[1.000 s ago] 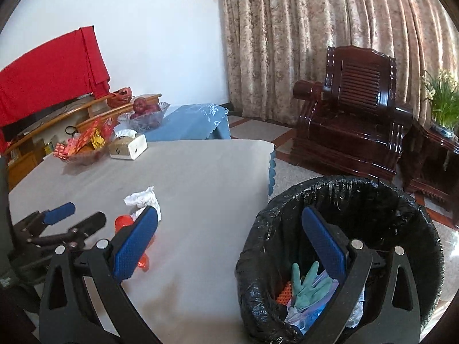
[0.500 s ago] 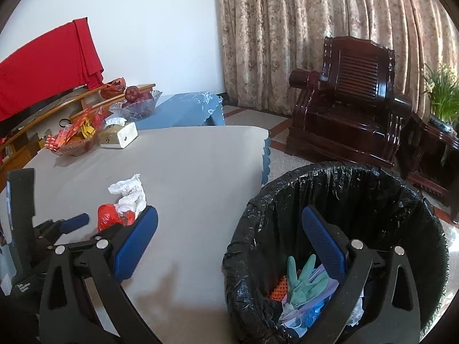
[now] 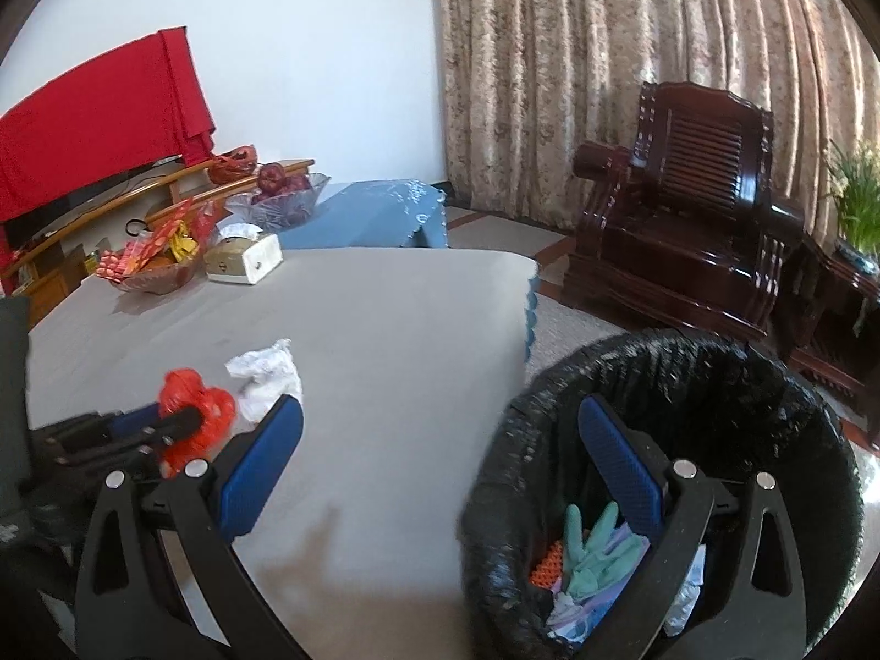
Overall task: Collect trash
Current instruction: 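Grasp the red plastic bag with the left gripper while the right grasps the white tissue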
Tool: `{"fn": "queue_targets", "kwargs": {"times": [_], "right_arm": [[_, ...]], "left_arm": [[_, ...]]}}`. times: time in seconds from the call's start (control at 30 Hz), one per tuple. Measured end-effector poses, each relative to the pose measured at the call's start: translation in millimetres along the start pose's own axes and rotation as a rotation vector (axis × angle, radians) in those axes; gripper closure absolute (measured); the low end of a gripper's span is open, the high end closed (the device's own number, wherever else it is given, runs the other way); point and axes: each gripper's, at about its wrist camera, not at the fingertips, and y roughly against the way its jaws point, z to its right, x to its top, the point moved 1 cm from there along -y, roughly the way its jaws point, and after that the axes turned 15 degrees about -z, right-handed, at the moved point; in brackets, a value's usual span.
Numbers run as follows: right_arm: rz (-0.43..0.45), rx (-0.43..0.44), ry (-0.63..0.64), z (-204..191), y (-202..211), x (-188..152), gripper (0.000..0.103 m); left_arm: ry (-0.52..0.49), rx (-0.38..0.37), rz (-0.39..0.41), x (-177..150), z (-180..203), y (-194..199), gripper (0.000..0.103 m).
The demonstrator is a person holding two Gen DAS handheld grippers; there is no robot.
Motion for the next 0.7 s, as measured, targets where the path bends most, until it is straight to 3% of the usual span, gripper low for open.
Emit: {"fn": "queue_targets", "kwargs": {"times": [0.4,0.7], "right_arm": [[0.006,0.084,0.073,-63.5,-23.6,28.1,0.005],[-0.053,0.101,0.1,-109.2,-73.2,39.9,0.005]], "left_arm": [[0.077,0.073,0.088,17.0,-54.2,28.5,0.072],[0.113,0.111,0.09,23.3,-92.5,24.8,0.072]]}}
